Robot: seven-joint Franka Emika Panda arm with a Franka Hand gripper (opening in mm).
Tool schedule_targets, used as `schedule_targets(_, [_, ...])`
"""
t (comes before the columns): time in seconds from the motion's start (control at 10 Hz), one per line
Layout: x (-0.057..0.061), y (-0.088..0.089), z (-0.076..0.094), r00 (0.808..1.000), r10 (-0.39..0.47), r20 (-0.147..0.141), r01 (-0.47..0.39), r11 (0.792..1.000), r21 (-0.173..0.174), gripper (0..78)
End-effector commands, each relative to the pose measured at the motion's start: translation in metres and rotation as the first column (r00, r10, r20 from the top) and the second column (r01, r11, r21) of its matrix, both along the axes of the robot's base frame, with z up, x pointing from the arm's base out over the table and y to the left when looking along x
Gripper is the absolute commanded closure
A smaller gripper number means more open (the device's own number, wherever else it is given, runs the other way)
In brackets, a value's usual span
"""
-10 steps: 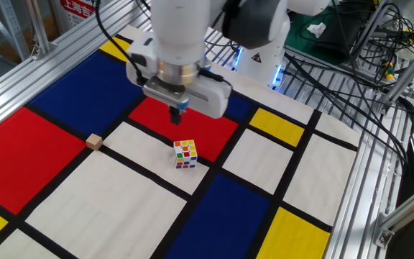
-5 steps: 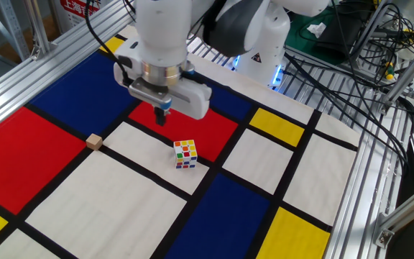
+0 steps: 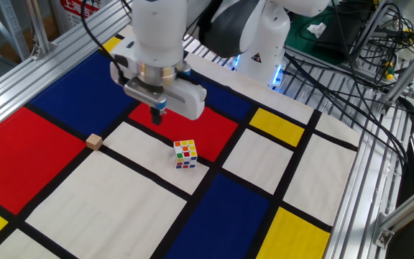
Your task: Use the gripper to push the small block from left to right
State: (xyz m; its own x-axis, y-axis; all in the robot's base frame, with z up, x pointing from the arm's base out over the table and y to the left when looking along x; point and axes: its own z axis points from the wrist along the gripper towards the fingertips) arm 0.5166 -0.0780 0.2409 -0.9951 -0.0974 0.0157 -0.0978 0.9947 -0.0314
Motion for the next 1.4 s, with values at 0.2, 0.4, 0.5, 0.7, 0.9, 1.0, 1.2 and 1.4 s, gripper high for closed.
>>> schedule_targets(0.2, [0.038, -0.03, 0.014, 0.997, 0.058, -0.05, -0.059, 0.998, -0.006, 77.6])
schedule_targets(0.4, [0.039, -0.028, 0.004, 0.998, 0.056, -0.04, -0.056, 0.998, -0.01, 77.6])
schedule_targets(0.5, [0.039, -0.027, -0.006, 0.998, 0.051, -0.04, -0.051, 0.999, -0.013, 77.6])
schedule_targets(0.7, [0.036, -0.026, -0.021, 0.998, 0.045, -0.039, -0.046, 0.999, -0.025, 77.6])
schedule_targets(0.9, [0.027, -0.031, -0.036, 1.0, 0.03, -0.006, -0.03, 0.999, -0.028, 77.6])
schedule_targets(1.0, [0.027, -0.031, -0.036, 1.0, 0.023, 0.005, -0.023, 0.999, -0.028, 77.6])
schedule_targets(1.2, [0.027, -0.031, -0.036, 1.0, -0.003, 0.003, 0.003, 1.0, -0.025, 77.6])
schedule_targets(1.4, [0.027, -0.031, -0.036, 0.999, -0.047, 0.017, 0.048, 0.999, -0.024, 77.6])
